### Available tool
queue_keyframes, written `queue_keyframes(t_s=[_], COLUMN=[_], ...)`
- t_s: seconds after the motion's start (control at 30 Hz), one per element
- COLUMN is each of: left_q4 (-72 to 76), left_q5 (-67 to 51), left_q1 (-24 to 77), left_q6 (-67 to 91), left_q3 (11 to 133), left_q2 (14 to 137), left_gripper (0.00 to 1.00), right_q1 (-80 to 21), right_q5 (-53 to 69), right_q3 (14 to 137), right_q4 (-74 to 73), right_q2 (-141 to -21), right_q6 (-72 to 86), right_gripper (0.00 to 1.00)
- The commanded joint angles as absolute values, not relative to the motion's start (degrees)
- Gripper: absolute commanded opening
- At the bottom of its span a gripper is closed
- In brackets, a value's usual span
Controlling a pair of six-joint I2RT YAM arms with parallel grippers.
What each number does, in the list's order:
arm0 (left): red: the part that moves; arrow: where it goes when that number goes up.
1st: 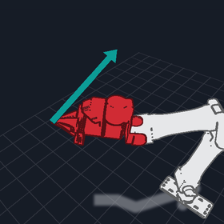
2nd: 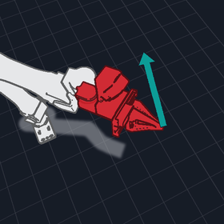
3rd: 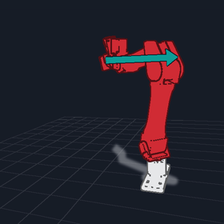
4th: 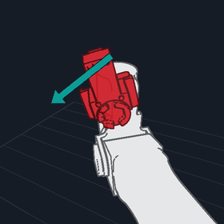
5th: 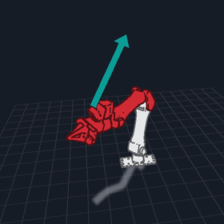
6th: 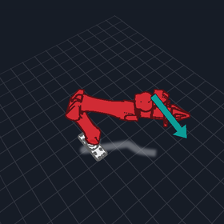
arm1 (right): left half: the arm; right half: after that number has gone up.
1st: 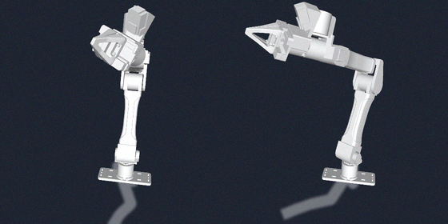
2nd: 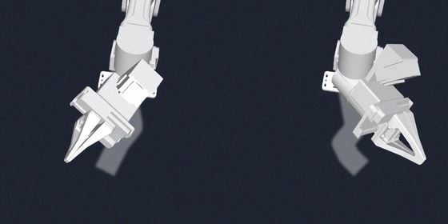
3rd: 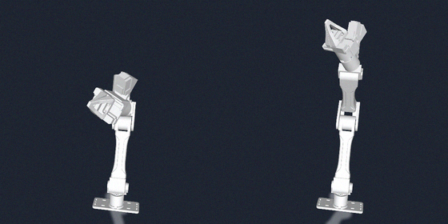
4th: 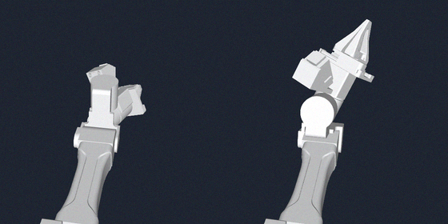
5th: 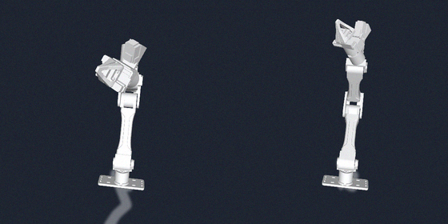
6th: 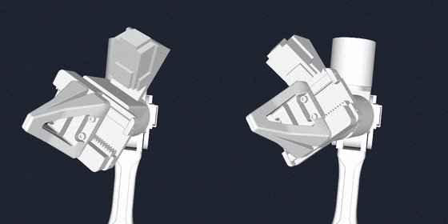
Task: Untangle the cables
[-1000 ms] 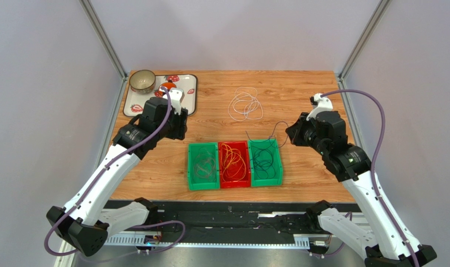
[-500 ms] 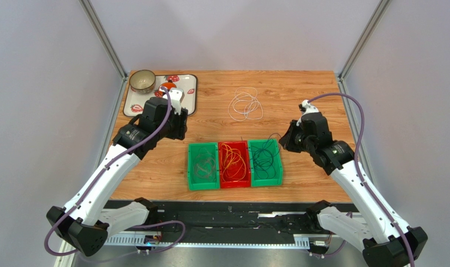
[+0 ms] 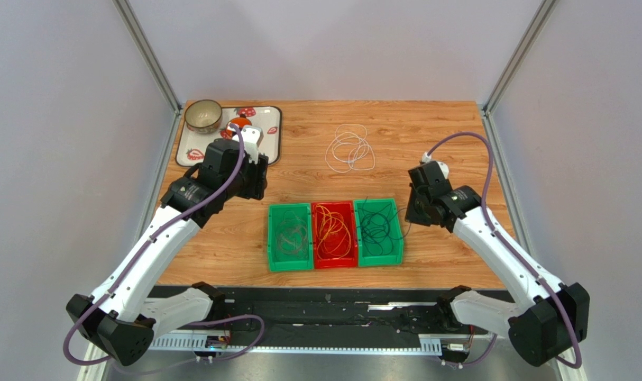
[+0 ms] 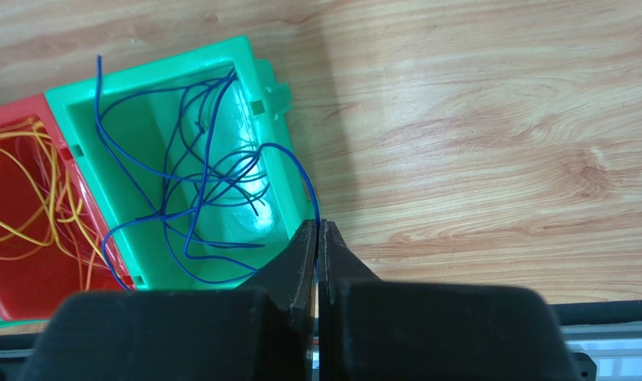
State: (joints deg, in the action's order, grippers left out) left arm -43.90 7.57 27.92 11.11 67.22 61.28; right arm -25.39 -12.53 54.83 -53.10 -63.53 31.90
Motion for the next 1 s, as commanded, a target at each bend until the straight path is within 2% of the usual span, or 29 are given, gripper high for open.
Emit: queue_keyframes(t_s=[0.0,0.2,0.63,0.93,0.97], left_q4=[-42.98,-42.98,-43.07,-42.98,-42.98], left_q5=[7.56,7.65,6.86,7.47,7.47], left_q1=[27.51,27.51,27.51,27.51,27.51], left_q6=[10.2,10.11,10.28,10.11,10.19], left_q3=[67.5,67.5,67.59,67.5,67.5], left_q2=[61.08,60.91,60.91,60.73,60.82], left_gripper=[0.58,0.58,0.58,0.58,0.58], right_q1=[-29.86,-33.83,-35.42,-37.62,-37.88], right_q5=[-13.62,-13.8,-10.02,-15.02,-15.46], right_q3=[58.01,58.71,58.45,60.37,60.55], right_q4=[-51.95,-50.81,-44.56,-51.67,-53.51], right_q2=[-66.7,-72.85,-80.24,-81.91,-81.74], right_q6=[33.48,34.63,33.31,32.43,32.61], right_gripper=[0.0,0.0,0.0,0.0,0.04])
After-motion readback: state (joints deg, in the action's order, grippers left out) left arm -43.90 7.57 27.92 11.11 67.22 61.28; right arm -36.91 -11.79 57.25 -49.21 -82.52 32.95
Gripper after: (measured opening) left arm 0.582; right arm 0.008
